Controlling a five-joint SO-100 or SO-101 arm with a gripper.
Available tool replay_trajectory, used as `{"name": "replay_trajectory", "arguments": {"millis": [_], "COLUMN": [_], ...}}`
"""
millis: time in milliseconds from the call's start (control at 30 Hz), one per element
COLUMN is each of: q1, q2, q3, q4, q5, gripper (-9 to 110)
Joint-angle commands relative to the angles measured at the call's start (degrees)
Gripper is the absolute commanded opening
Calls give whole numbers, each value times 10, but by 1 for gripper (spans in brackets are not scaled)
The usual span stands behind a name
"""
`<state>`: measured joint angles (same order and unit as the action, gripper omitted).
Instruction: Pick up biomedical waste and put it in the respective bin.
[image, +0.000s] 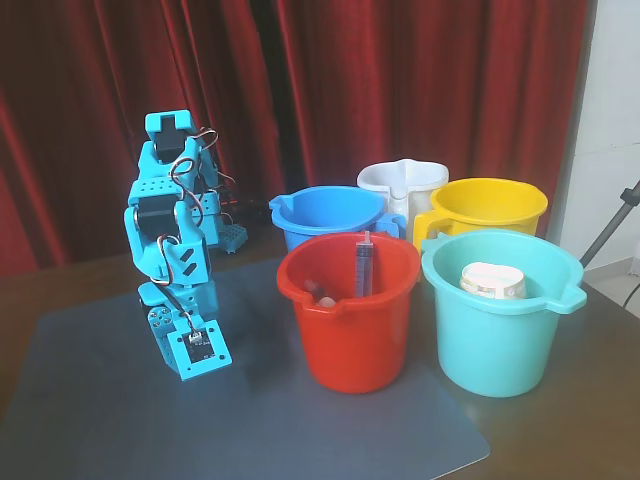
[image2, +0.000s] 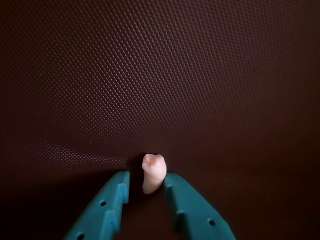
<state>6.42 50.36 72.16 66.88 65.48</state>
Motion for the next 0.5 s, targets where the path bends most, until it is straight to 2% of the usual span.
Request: {"name": "replay_trajectory", "arguments": {"millis": [0,133,267,467], "q1": [-1,-1,-1,-1], "q2": [-11,-16,-22,-22], "q3": [-11,-13,-5,-9], "q4": [-10,-10,-10,-10], "q5": [4,12,67,55], "gripper": [6,-1,0,0]}}
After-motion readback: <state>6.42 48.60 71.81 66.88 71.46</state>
